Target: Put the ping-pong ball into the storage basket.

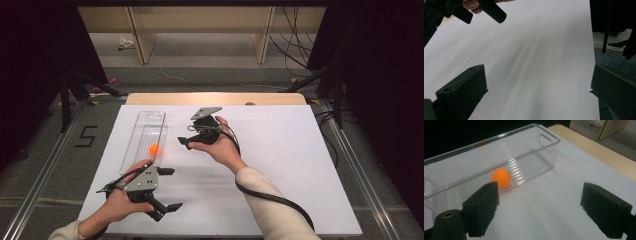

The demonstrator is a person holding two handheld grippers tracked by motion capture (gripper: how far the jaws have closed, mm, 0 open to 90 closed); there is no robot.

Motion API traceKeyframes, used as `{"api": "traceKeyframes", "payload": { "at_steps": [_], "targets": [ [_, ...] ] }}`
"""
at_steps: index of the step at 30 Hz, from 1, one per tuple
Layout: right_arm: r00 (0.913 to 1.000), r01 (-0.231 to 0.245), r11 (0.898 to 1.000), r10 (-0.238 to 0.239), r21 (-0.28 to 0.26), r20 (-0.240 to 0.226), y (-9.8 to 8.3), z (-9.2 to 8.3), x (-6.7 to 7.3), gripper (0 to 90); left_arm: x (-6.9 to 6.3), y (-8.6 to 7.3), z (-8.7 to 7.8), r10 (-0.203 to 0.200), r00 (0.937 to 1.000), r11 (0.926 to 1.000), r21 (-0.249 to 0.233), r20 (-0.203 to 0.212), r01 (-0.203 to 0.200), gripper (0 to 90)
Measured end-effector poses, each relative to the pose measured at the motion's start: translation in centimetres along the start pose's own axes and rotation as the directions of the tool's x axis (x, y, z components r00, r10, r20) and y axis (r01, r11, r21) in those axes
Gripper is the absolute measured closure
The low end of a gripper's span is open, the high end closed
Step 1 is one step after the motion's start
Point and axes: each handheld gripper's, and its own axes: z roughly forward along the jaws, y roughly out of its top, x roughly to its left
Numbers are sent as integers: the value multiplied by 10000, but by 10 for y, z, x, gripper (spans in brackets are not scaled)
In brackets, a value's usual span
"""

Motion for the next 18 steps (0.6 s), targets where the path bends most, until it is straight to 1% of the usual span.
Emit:
{"api": "traceKeyframes", "payload": {
  "at_steps": [5,18],
  "targets": [
    [9999,-69,10000,69,-42,75,-3,-5,-2,162,0,0,0,-45,10000,10000,-10,-8,45,0],
    [9994,-230,9997,230,-19,250,-15,-18,-8,161,0,0,0,-11,10000,10000,27,6,11,0]
  ]
}}
